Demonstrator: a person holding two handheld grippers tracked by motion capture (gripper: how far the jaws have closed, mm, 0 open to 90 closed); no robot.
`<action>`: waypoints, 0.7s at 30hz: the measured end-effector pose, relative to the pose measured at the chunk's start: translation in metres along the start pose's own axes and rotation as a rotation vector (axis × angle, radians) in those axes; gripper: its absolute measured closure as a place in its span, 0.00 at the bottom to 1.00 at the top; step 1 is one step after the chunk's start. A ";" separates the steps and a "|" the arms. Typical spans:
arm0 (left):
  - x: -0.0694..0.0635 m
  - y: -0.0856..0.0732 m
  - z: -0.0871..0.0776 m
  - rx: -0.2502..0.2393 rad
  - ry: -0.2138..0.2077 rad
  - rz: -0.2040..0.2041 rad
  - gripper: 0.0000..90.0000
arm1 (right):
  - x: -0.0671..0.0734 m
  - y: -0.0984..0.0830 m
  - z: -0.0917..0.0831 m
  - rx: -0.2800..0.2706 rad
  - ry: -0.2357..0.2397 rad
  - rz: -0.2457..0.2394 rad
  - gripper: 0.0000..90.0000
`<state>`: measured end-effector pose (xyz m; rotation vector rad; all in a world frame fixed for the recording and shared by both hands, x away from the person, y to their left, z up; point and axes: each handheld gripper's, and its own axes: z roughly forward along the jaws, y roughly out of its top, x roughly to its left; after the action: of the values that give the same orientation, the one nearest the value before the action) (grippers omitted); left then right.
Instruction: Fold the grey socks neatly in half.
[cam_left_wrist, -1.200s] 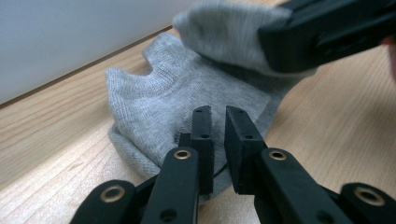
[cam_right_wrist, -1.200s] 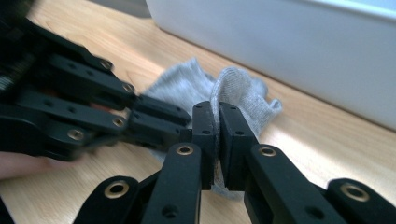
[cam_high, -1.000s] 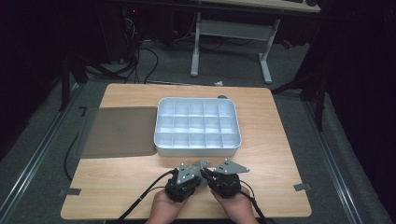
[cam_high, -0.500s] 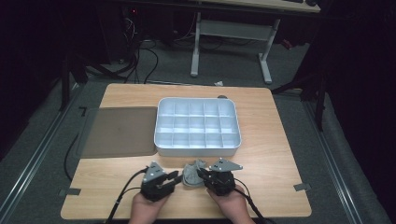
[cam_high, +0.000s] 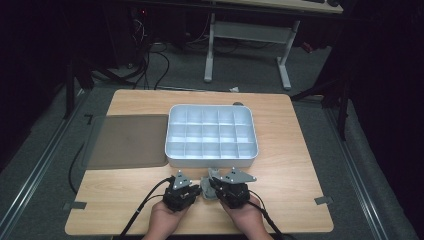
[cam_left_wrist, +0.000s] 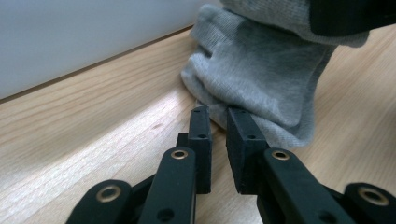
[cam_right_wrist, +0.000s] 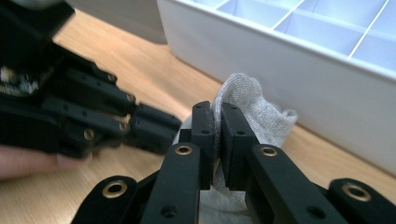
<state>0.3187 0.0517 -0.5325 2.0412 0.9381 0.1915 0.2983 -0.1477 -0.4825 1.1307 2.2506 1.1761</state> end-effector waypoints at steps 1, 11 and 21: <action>0.000 0.001 0.000 -0.006 -0.003 -0.002 0.89 | 0.001 0.000 0.000 0.003 0.011 -0.002 0.95; -0.002 0.000 0.002 -0.003 -0.002 0.013 0.89 | 0.004 -0.020 0.019 0.101 0.044 -0.022 0.95; -0.004 0.003 -0.010 -0.082 0.023 0.037 0.87 | 0.004 -0.030 0.024 0.117 0.030 -0.035 0.94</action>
<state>0.3128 0.0544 -0.5236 1.9855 0.8924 0.2698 0.2960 -0.1425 -0.5211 1.1188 2.3791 1.0676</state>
